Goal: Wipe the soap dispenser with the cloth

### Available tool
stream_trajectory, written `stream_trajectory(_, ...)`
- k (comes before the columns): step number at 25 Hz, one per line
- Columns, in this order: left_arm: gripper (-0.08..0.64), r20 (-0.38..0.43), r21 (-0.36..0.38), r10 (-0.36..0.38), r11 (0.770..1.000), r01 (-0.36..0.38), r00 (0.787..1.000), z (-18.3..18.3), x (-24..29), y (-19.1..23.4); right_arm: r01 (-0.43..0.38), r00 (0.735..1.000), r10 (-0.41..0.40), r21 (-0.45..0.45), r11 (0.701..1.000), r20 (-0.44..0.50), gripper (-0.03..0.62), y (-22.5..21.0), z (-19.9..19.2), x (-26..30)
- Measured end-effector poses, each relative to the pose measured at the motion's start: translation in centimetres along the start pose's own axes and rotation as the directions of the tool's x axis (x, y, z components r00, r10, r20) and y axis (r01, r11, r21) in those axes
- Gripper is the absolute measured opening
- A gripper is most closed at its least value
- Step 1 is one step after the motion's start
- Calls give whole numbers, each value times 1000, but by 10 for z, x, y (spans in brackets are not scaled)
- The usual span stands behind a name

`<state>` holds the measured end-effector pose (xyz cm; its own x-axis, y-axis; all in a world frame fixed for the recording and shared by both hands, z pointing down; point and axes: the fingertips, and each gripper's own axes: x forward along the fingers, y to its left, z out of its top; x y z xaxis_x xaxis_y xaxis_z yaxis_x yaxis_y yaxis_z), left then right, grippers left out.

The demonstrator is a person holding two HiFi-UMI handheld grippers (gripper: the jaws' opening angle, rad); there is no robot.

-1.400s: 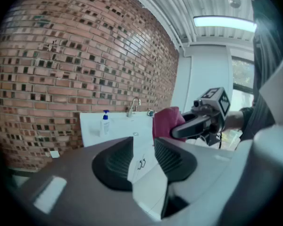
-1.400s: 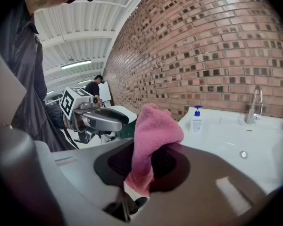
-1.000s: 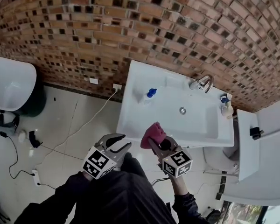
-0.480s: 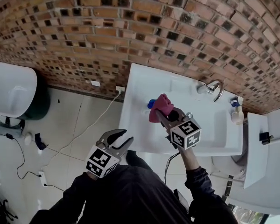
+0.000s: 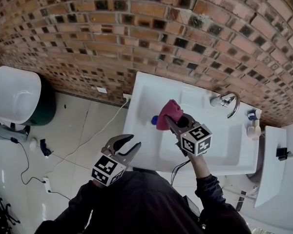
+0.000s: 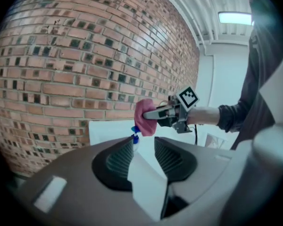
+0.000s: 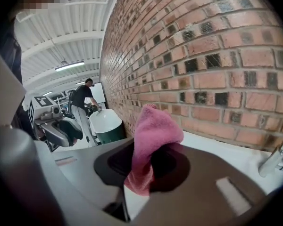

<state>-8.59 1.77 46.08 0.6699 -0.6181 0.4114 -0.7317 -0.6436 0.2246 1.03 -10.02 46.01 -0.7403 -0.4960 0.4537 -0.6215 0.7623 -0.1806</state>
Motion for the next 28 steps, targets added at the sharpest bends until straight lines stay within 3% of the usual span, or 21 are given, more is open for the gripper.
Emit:
stream_trajectory(2, 143, -10, -2, 6, 1000, -6, 1000, 0, 7, 4, 0, 1000, 0, 23, 1000, 5, 72, -8, -8, -6)
stream_trajectory(6, 144, -34, 0, 8, 1000, -8, 999, -1, 19, 9, -54, 998, 54, 11, 998, 39, 72, 14, -24, -8)
stream_trajectory(10, 144, -58, 4, 10, 1000, -10, 998, -1, 23, 11, -64, 993, 41, 205, 977, 115, 72, 28, -54, -12)
stream_trajectory(12, 144, -73, 3, 14, 1000, -14, 997, -3, 25, 12, -113, 987, 67, 324, 939, 149, 72, 36, -72, -6)
stream_trajectory(14, 143, -81, 4, 20, 1000, -19, 997, -3, 27, 13, -177, 972, 86, 436, 883, 220, 71, 37, -76, -1)
stream_trajectory(17, 144, -94, 8, 29, 1000, -28, 995, -1, 26, 15, -219, 956, 68, 540, 812, 285, 71, 29, -77, 10)
stream_trajectory(20, 144, -116, 14, 33, 999, -32, 993, -4, 25, 16, -195, 971, 68, 593, 781, 230, 71, 28, -99, 25)
stream_trajectory(23, 144, -135, 30, 34, 999, -30, 990, -5, 29, 16, -130, 991, 77, 657, 743, 108, 71, 25, -133, 39)
stream_trajectory(25, 144, -149, 45, 31, 999, -24, 988, -6, 33, 16, -88, 995, 94, 706, 703, 31, 71, 24, -155, 49)
stream_trajectory(28, 144, -174, 78, 21, 997, -7, 985, -11, 45, 15, -85, 990, 139, 771, 632, -4, 71, 27, -174, 61)
